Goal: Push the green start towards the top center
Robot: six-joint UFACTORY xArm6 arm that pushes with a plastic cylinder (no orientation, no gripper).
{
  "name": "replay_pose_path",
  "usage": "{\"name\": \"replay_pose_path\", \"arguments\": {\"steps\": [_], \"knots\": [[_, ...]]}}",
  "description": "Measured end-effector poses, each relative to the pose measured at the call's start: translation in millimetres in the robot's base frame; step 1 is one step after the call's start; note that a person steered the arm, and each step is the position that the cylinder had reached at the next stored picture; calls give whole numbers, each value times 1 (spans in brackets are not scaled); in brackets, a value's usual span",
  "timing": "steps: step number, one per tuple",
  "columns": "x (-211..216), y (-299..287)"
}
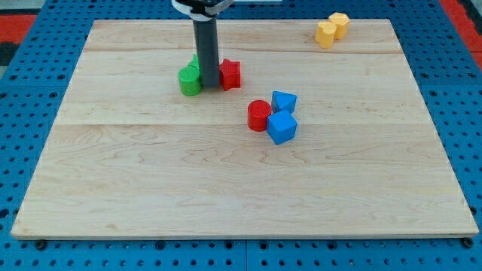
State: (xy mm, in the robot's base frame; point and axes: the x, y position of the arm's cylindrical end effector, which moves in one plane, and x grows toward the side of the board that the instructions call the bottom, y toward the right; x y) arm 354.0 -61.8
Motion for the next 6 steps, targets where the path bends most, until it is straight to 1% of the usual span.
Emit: {"name": "replay_pose_path", "arguments": {"steps": [2,3,4,6], "knots": [[12,-45],[21,-55],[11,-53],[-51,-11]]}}
